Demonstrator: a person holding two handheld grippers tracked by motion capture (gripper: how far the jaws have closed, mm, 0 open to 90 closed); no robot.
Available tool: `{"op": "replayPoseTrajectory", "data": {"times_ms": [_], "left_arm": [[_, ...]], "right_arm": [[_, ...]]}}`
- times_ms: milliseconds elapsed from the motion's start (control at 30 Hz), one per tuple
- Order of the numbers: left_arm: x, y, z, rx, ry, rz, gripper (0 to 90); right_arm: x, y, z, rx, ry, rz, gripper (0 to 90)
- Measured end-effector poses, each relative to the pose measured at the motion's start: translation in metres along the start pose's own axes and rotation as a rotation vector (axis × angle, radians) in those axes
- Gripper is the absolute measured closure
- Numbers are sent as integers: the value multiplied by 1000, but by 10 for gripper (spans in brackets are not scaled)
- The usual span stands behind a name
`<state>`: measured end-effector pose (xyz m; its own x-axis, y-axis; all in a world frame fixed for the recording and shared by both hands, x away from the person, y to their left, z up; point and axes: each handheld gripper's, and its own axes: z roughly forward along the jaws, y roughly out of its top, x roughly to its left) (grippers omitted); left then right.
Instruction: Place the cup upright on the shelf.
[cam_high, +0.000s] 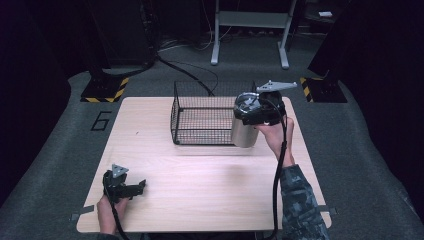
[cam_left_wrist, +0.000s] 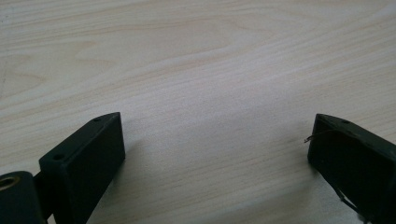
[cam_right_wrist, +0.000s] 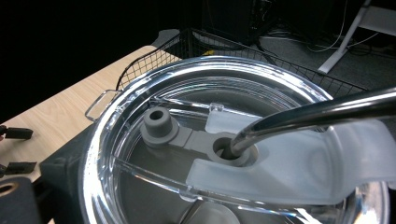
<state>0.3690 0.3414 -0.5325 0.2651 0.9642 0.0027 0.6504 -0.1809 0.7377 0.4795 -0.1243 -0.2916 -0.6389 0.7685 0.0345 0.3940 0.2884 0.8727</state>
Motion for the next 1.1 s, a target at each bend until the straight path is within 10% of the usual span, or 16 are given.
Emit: {"op": "replayPoseTrajectory", "data": {"times_ms": [1100], "left_arm": [[0, 0, 0, 0, 0, 0, 38]], "right_arm": [[-3, 64, 31, 16, -38, -9, 39]]}}
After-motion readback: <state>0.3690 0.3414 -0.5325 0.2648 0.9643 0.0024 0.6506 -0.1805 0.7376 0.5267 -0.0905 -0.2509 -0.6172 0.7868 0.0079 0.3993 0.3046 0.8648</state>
